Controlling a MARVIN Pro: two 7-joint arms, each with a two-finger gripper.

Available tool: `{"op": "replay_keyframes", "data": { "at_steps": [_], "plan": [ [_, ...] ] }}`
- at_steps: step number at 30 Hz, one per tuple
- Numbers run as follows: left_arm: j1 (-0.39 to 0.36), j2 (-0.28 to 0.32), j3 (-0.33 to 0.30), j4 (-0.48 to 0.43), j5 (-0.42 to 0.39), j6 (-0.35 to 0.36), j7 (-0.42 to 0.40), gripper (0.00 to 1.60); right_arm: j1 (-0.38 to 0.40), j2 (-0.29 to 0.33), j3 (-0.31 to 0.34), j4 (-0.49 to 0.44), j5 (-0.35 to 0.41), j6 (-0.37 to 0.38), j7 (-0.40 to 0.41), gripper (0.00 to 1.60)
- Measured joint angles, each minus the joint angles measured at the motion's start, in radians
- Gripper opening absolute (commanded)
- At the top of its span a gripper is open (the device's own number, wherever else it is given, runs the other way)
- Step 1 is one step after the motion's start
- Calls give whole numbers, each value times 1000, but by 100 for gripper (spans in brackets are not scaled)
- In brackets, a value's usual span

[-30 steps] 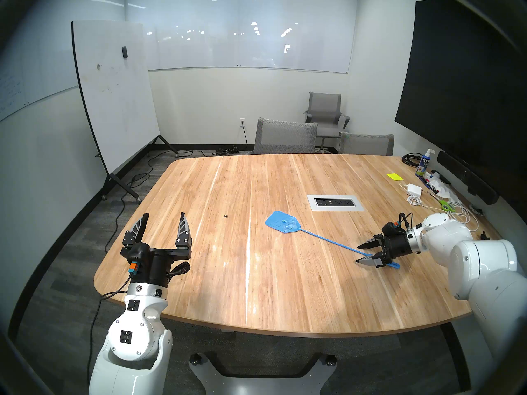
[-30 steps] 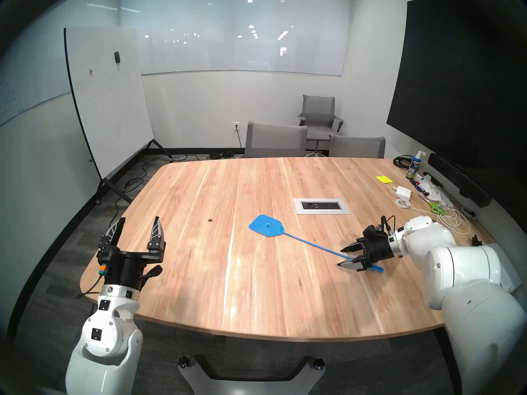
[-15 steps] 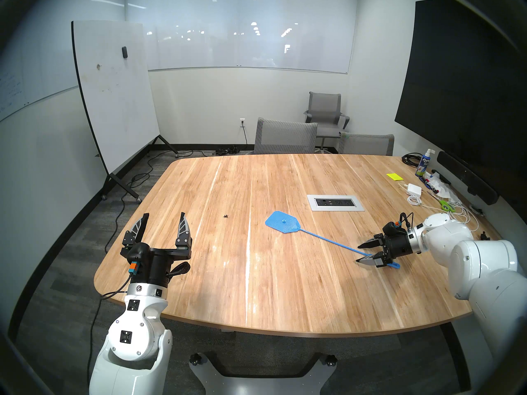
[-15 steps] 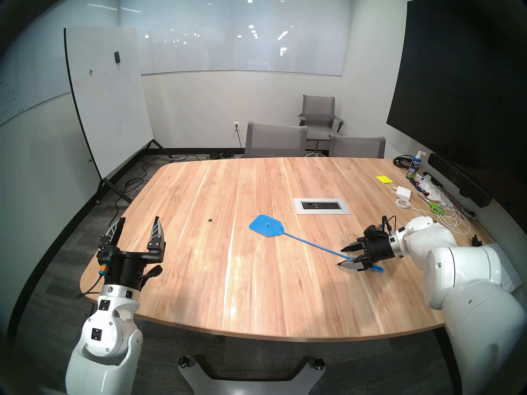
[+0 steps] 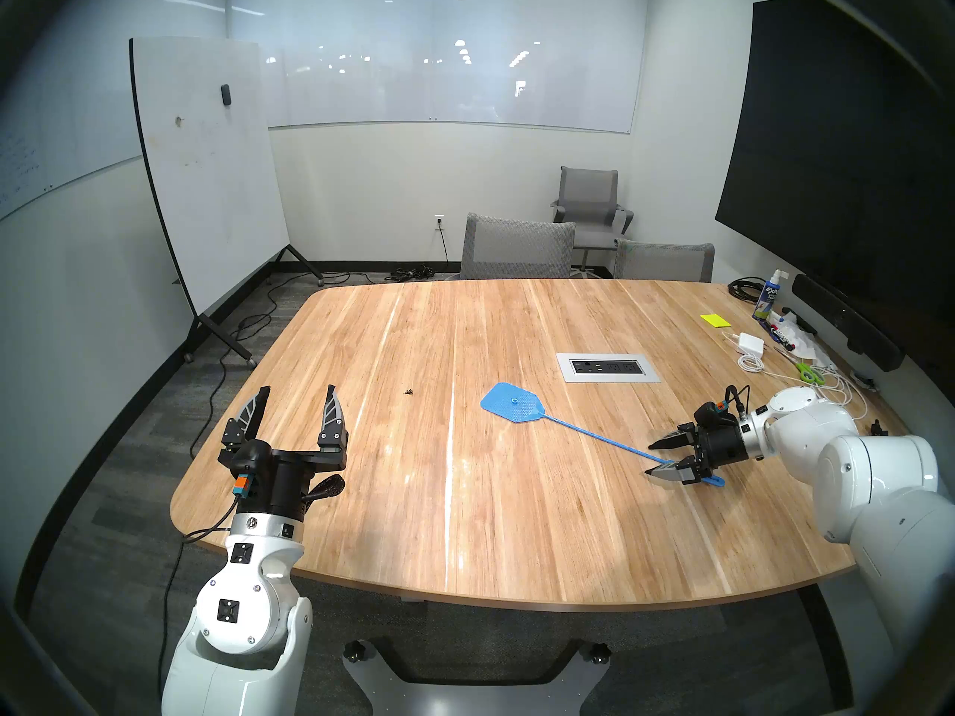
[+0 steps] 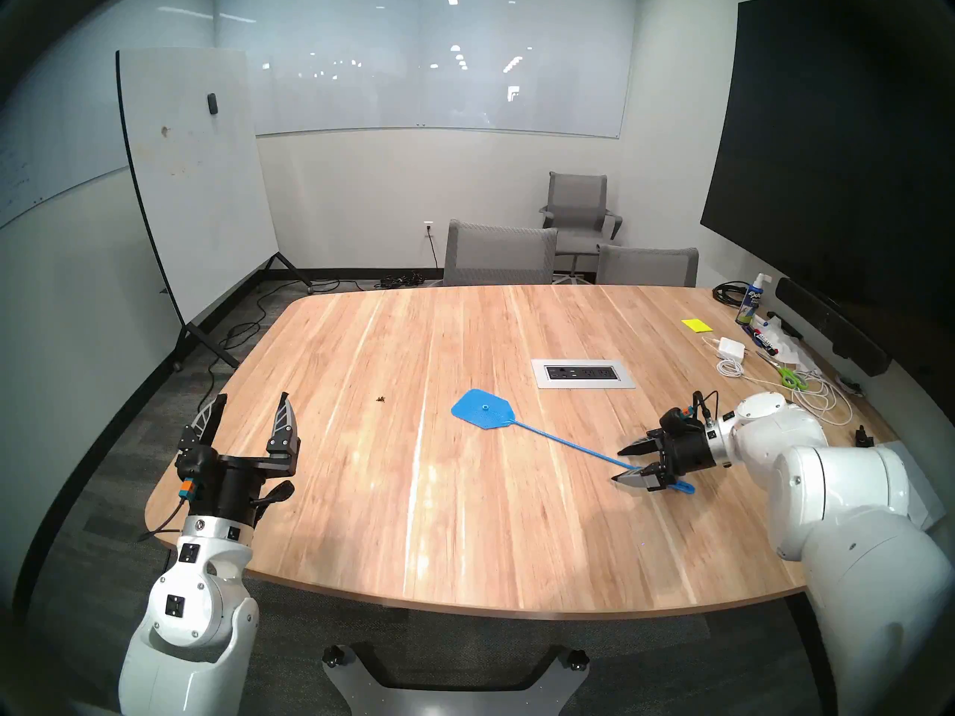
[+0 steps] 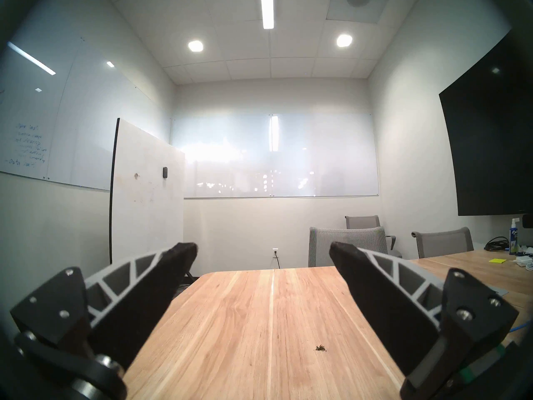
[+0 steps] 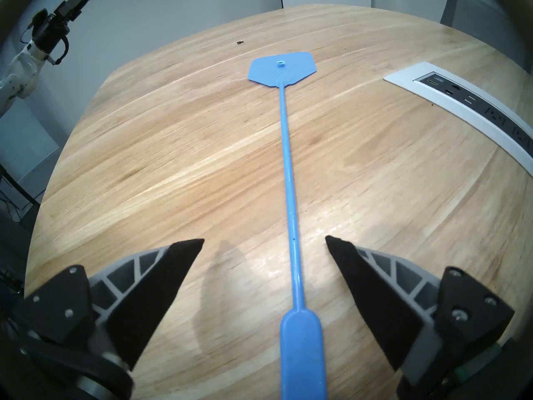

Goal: Swat a bug on table

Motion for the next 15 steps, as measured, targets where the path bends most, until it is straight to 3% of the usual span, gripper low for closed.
{"op": "replay_keyframes", "data": {
  "at_steps": [15],
  "plan": [
    [0, 0, 0, 0, 0, 0, 0, 160, 0, 1, 3, -2, -13, -17, -45, 160]
  ]
}}
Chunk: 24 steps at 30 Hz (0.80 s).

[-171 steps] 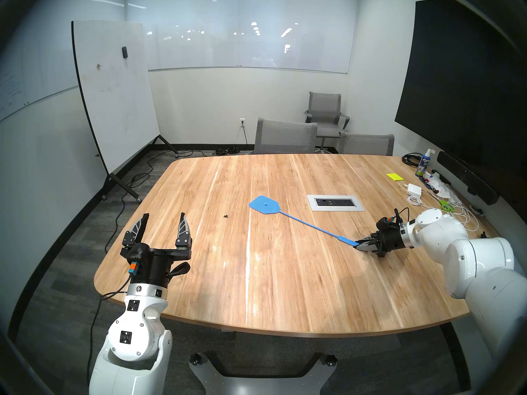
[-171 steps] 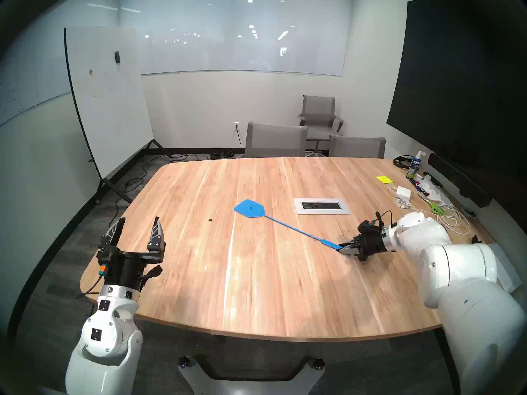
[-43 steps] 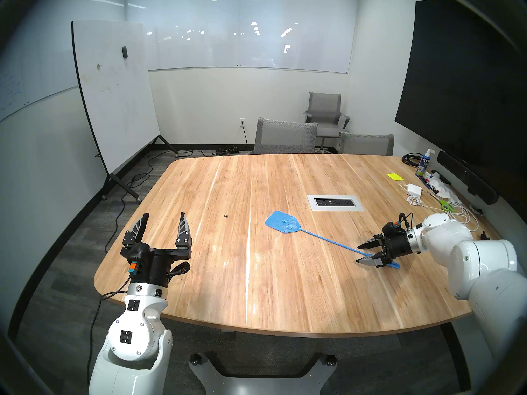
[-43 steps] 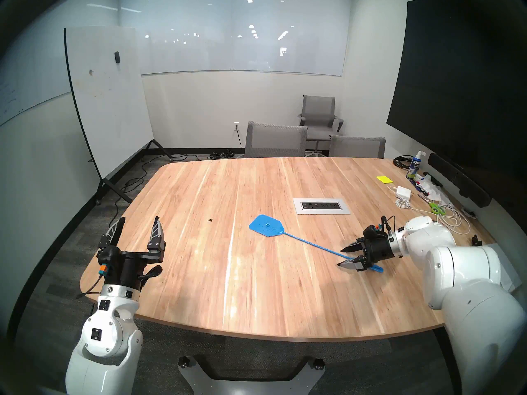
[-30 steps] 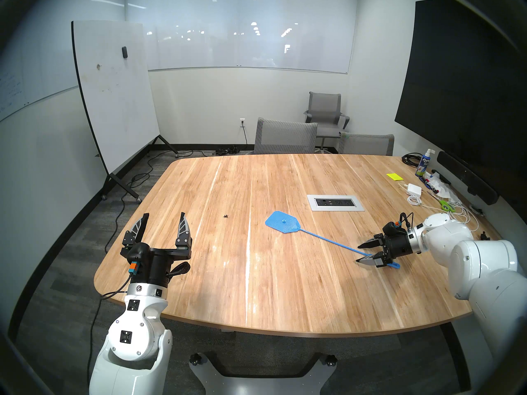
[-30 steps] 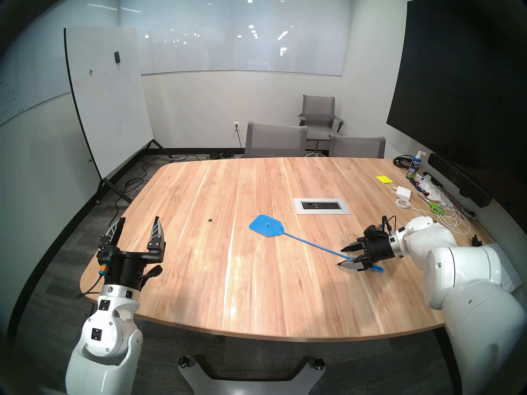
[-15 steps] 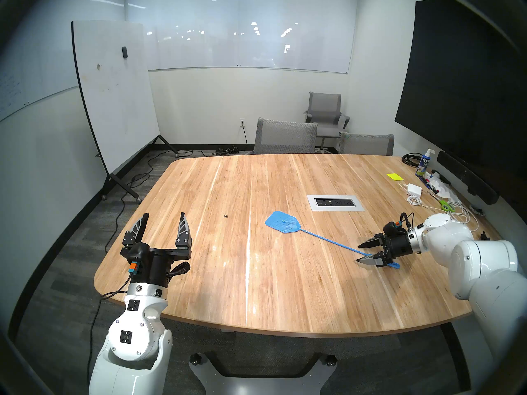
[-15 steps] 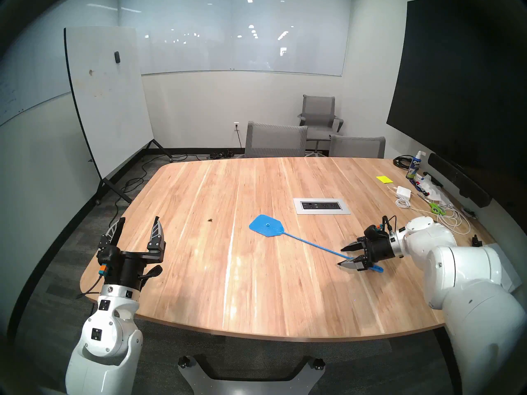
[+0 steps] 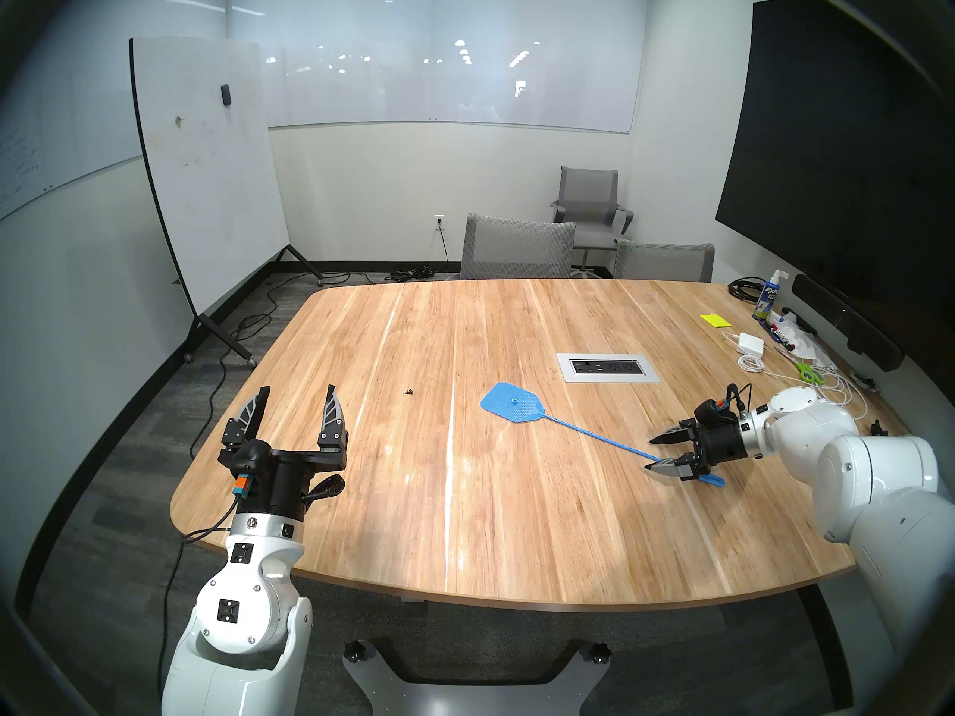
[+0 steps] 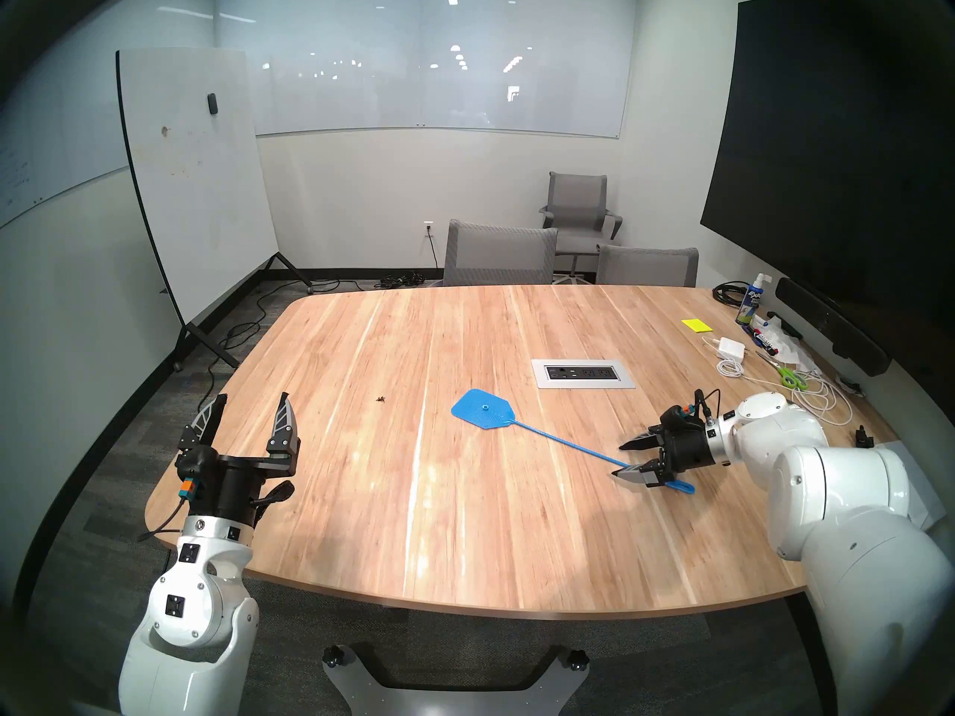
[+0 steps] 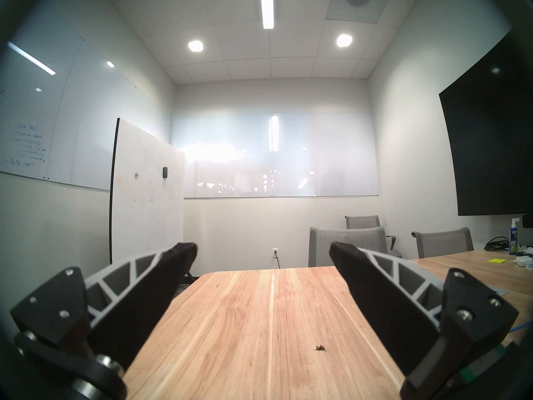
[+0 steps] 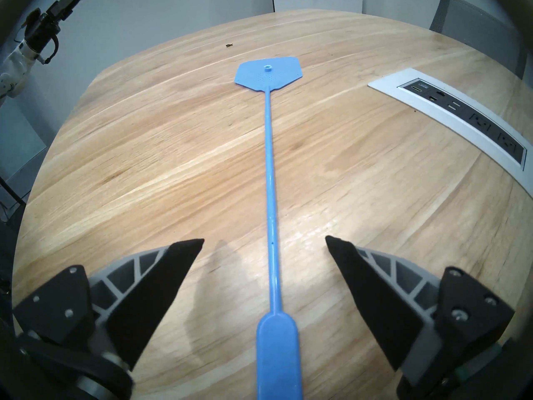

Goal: Swat a bug on table

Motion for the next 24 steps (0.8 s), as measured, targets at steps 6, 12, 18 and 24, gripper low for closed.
{"op": "replay_keyframes", "data": {
  "at_steps": [6, 12, 18, 24],
  "plan": [
    [0, 0, 0, 0, 0, 0, 0, 160, 0, 1, -22, -3, -30, -4, -15, 160],
    [0, 0, 0, 0, 0, 0, 0, 160, 4, 0, -33, -9, -47, -8, -34, 58],
    [0, 0, 0, 0, 0, 0, 0, 160, 8, 1, -41, -12, -63, -3, -55, 39],
    [0, 0, 0, 0, 0, 0, 0, 160, 12, 1, -48, -15, -74, 8, -60, 16]
  ]
}}
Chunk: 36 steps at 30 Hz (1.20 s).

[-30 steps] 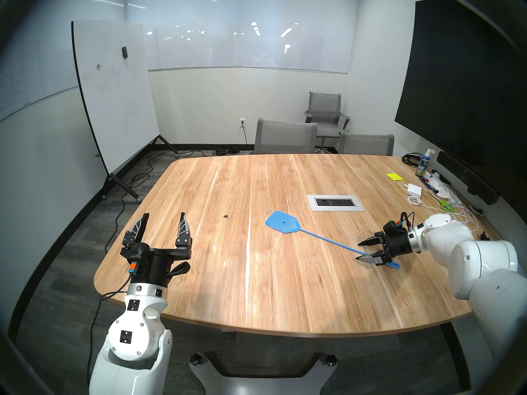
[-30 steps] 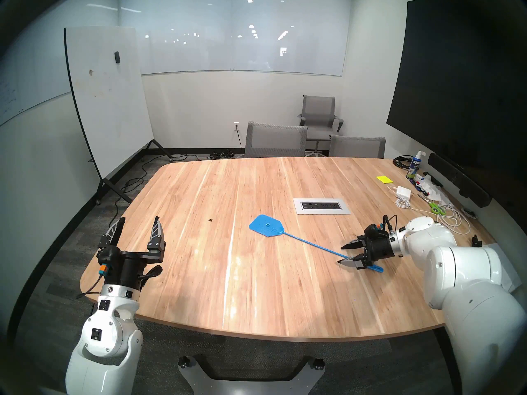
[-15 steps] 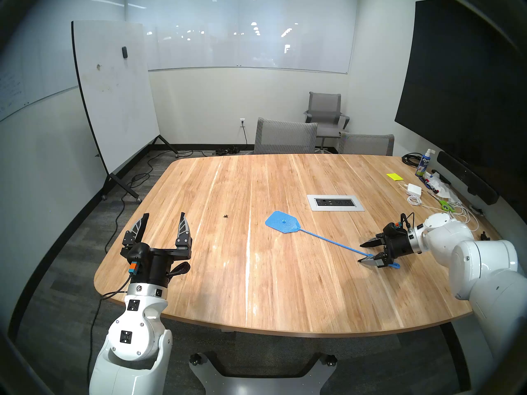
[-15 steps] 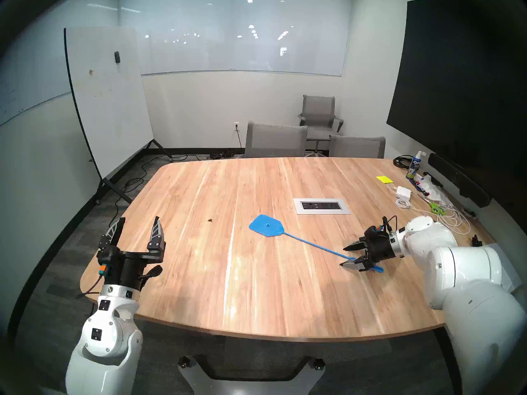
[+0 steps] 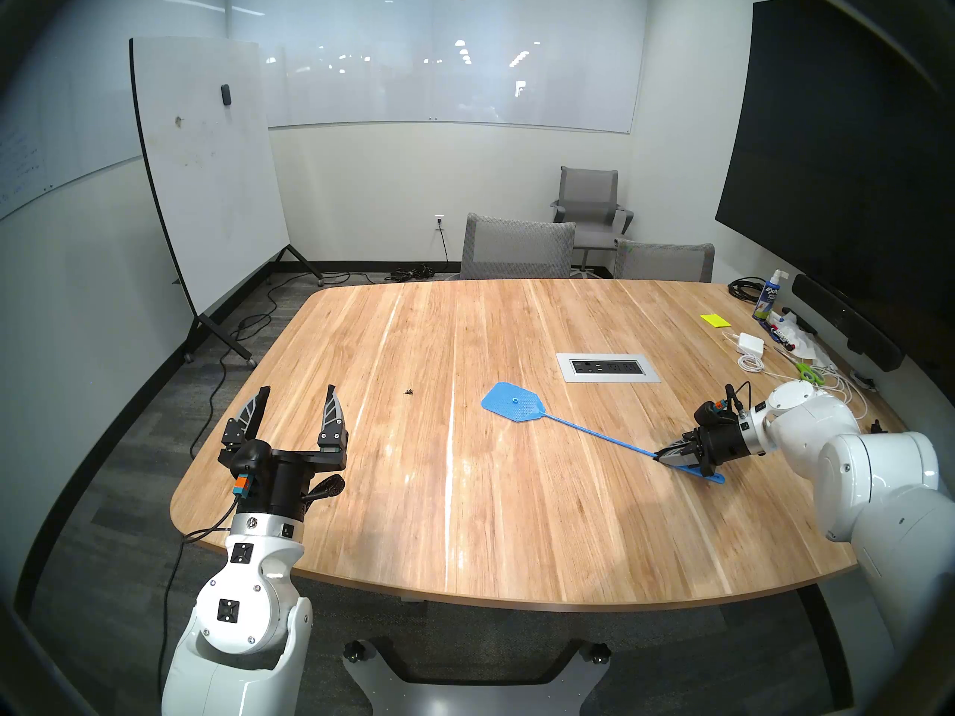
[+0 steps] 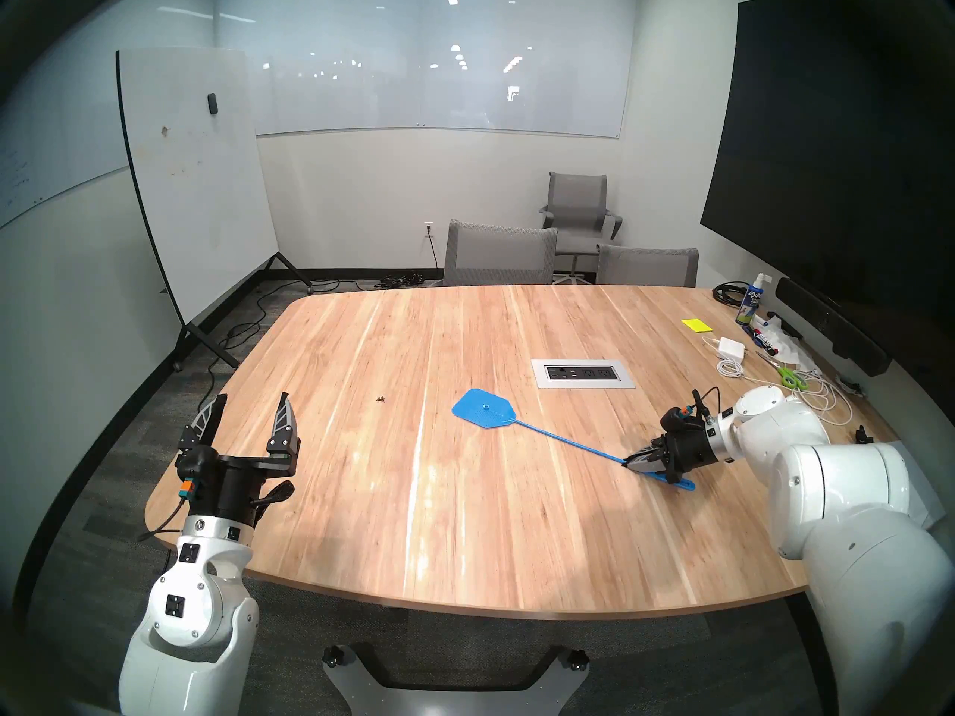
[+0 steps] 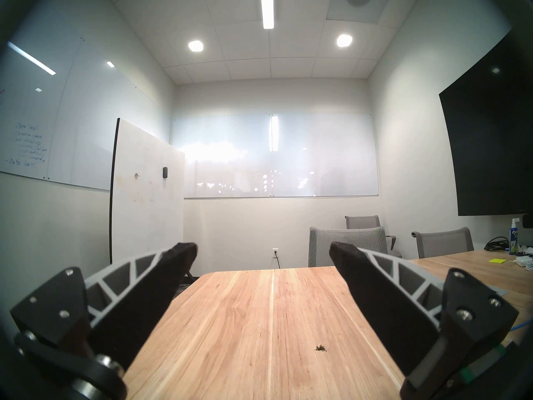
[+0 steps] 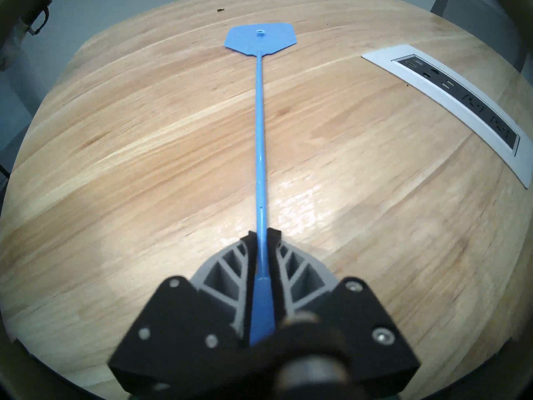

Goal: Swat a bug on table

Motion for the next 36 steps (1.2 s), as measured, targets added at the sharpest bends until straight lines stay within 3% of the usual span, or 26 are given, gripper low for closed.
{"op": "replay_keyframes", "data": {
  "at_steps": [2, 16, 36],
  "plan": [
    [0, 0, 0, 0, 0, 0, 0, 160, 2, 0, -3, -2, -4, 4, -1, 0],
    [-3, 0, 0, 3, 0, 0, 0, 160, 0, 26, -4, -1, -5, 56, 19, 0],
    [-11, 0, 0, 10, 0, 0, 0, 160, -49, 91, 42, -2, 50, 149, 93, 0]
  ]
}}
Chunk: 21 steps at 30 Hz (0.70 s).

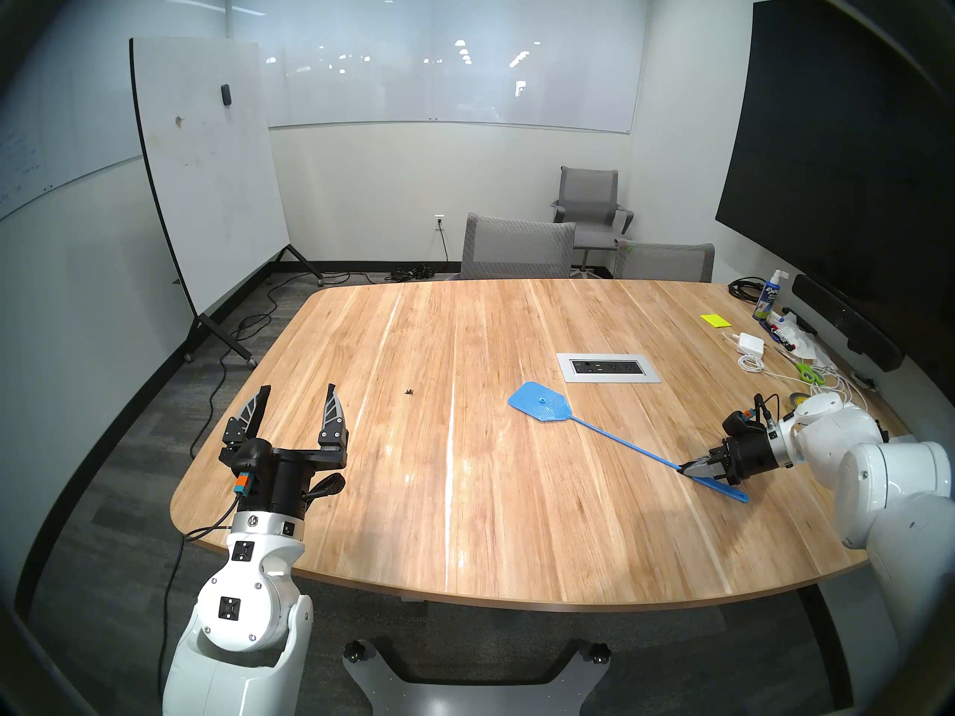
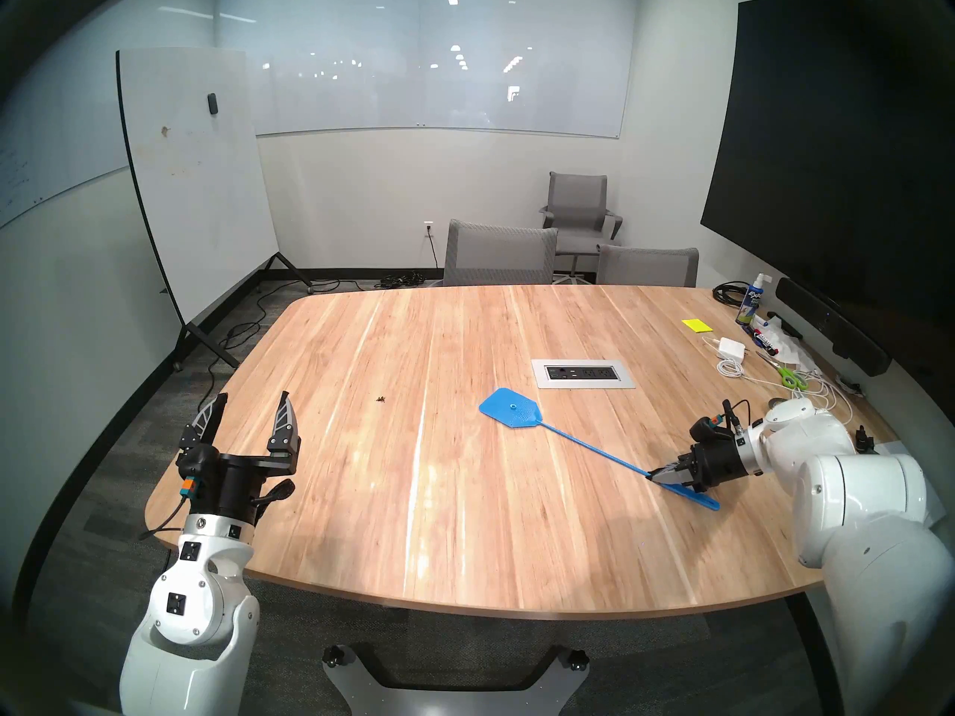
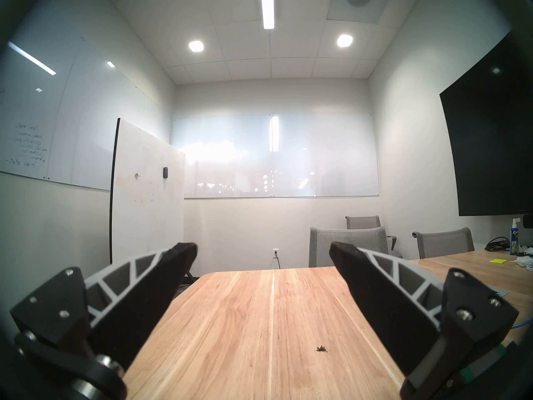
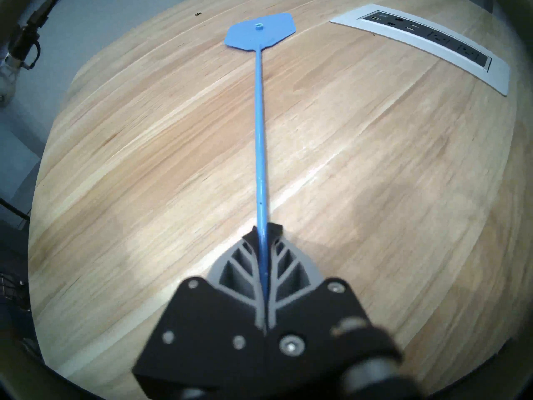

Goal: Swat a bug on table

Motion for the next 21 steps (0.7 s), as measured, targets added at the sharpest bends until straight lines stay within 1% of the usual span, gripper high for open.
{"op": "replay_keyframes", "data": {
  "at_steps": [8, 21],
  "plan": [
    [-3, 0, 0, 3, 0, 0, 0, 160, -31, 35, 24, 0, 31, 35, 24, 0],
    [-6, 0, 0, 7, 0, 0, 0, 160, -75, 89, 54, -1, 75, 75, 26, 0]
  ]
}}
